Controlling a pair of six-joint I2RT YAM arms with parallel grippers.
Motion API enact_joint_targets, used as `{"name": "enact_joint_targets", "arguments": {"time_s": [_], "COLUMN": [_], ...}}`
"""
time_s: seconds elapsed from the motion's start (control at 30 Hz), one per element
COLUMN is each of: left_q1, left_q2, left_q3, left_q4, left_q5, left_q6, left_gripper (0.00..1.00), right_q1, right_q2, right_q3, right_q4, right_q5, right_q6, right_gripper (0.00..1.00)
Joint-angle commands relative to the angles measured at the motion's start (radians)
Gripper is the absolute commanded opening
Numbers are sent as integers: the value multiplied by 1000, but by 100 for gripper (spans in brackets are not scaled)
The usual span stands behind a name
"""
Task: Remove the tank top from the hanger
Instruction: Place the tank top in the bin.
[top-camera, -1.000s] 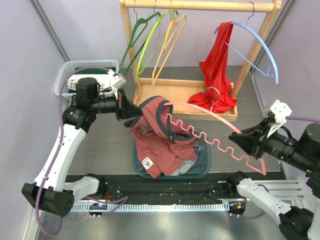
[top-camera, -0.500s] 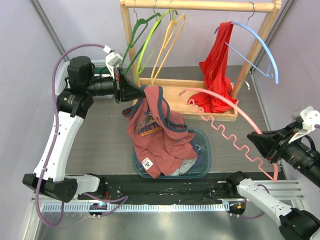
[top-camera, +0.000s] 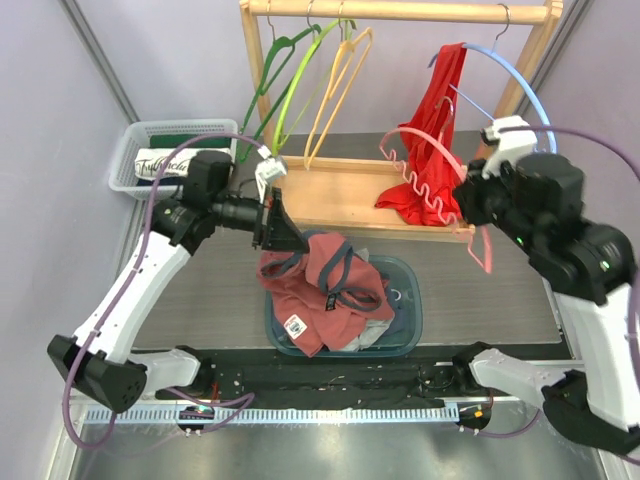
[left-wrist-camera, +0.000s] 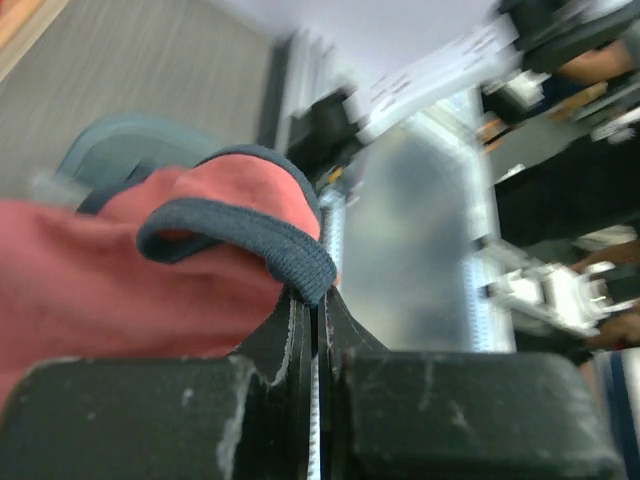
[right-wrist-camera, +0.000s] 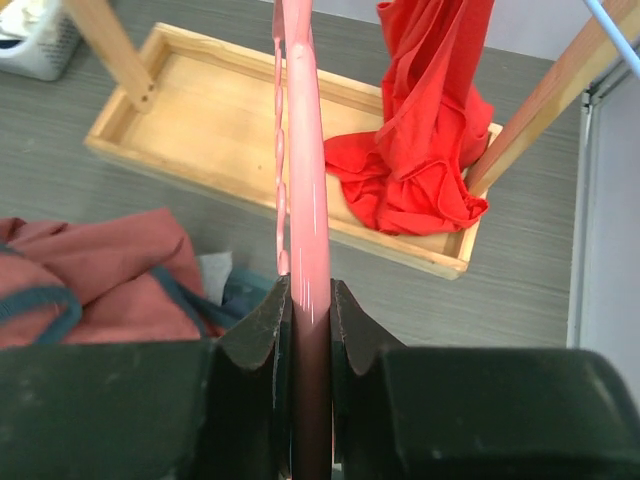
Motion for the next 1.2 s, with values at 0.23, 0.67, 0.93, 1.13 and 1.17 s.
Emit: {"name": "enact_joint_targets", "arguments": {"time_s": [0.23, 0.67, 0.93, 1.13, 1.17], "left_q1": [-190, -243, -243, -243, -243], "left_q2": [69, 355, 323, 267, 256], "left_q3": [-244, -347, -389, -340, -323], "left_q4": [-262, -331, -205, -187, -204], "left_q5": [-571, -999, -1109, -1111, -1065], "left_q6": [556, 600, 570, 510, 496], "left_gripper": [4, 6, 76, 100, 100], "right_q1": [-3, -2, 0, 2, 2], "right_q2": [141, 319, 365, 385, 387], "right_q3": [65, 206, 247, 298, 298], "right_q4": [411, 538, 564, 551, 554], "right_q5": [149, 83, 70, 68, 73], "right_q6": [-107, -162, -184, -202, -213], "right_gripper": [1, 1, 1, 1, 1]}}
